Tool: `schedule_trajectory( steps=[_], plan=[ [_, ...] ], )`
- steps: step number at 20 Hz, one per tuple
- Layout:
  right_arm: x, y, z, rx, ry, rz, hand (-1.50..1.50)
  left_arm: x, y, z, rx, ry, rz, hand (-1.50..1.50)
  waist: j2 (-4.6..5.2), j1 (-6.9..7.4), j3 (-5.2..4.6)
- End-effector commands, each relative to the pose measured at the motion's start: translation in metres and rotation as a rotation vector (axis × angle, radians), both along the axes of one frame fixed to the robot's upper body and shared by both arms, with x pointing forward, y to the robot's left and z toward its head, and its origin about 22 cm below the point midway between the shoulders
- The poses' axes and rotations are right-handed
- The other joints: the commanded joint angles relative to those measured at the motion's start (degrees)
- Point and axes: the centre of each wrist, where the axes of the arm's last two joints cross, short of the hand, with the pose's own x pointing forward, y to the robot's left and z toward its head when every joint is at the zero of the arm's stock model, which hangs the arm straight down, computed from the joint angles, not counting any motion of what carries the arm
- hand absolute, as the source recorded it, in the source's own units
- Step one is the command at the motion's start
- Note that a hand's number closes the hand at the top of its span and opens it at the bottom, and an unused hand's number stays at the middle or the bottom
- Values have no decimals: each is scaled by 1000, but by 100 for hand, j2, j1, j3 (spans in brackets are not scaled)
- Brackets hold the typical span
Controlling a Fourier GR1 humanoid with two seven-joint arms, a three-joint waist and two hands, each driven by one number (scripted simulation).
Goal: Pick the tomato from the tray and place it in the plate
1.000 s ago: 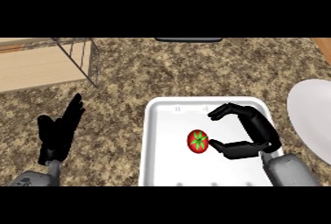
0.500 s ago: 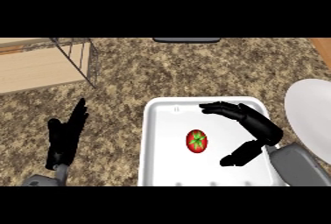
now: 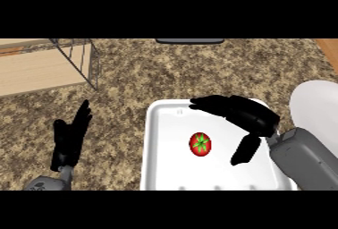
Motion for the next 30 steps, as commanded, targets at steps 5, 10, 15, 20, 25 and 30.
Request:
schedule_trajectory(
  steps=[5, 10, 15, 20, 25, 30],
  plan=[
    [7, 27, 14, -242, 94, 36, -150, -3, -5, 9, -7, 5, -9, 0, 9, 11, 3],
    [22, 31, -18, -275, 114, 30, -150, -3, 0, 6, -6, 1, -2, 0, 20, 28, 5],
    [5, 44, -10, -276, 104, 40, -150, -7, 4, 5, 15, -12, 8, 0, 10, 0, 4],
    [-11, 48, -19, -300, 116, 70, -150, -4, -14, 4, 4, 0, -1, 0, 8, -15, 4],
    [2, 55, -41, -288, 123, 44, -150, -12, -20, -4, 21, -10, 4, 0, 13, 2, 5],
    [10, 53, -44, -312, 135, 48, -150, 5, -3, 24, -3, 7, 1, 0, 12, 5, 6]
  ],
)
